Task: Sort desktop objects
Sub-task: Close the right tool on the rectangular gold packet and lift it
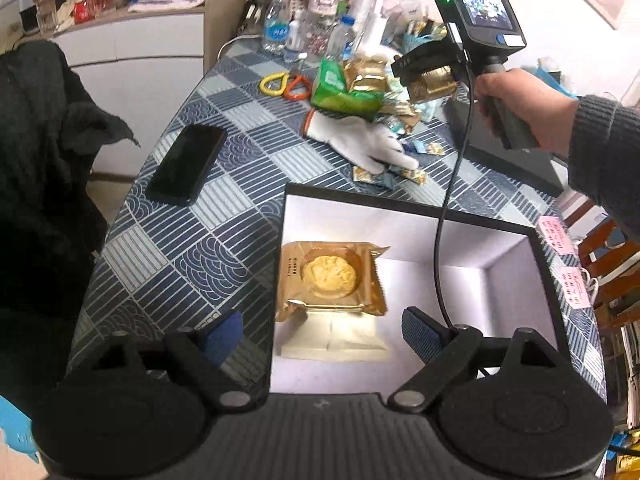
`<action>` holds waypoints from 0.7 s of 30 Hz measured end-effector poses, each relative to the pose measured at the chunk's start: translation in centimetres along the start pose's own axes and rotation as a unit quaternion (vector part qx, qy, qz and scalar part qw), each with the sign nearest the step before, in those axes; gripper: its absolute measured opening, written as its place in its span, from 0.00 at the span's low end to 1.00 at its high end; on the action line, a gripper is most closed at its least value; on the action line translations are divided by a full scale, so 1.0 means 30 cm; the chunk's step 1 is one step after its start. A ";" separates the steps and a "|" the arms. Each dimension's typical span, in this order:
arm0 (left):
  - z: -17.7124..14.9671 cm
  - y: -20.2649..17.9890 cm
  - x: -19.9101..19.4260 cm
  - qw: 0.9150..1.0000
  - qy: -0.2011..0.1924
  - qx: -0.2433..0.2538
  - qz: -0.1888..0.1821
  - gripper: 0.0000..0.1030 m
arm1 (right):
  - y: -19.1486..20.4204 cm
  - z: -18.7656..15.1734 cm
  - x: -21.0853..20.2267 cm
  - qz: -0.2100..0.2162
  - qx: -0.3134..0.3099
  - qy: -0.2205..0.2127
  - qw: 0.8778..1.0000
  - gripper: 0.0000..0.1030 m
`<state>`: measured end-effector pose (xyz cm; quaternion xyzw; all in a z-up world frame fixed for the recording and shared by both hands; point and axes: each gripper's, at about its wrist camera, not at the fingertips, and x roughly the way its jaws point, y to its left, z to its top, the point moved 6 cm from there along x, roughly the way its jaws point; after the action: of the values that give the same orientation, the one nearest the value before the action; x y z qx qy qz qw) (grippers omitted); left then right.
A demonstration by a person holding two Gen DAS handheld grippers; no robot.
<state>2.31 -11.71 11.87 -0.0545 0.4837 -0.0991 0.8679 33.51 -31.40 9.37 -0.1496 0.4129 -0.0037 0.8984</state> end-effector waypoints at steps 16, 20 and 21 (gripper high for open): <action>-0.102 -0.093 -0.212 0.998 -0.043 0.036 -0.027 1.00 | -0.044 -0.203 -0.452 0.023 0.000 -0.031 0.999 0.68; -0.128 -0.101 -0.237 0.998 -0.045 0.042 -0.032 1.00 | -0.037 -0.265 -0.542 0.032 0.001 -0.034 0.999 0.68; -0.135 -0.102 -0.243 0.997 -0.046 0.044 -0.033 1.00 | -0.035 -0.282 -0.562 0.035 0.001 -0.034 0.999 0.68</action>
<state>-5.24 -13.05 16.37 -0.0365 0.4368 -0.1459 0.8869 16.24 -32.46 16.95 -0.1337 0.3875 0.0324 0.9115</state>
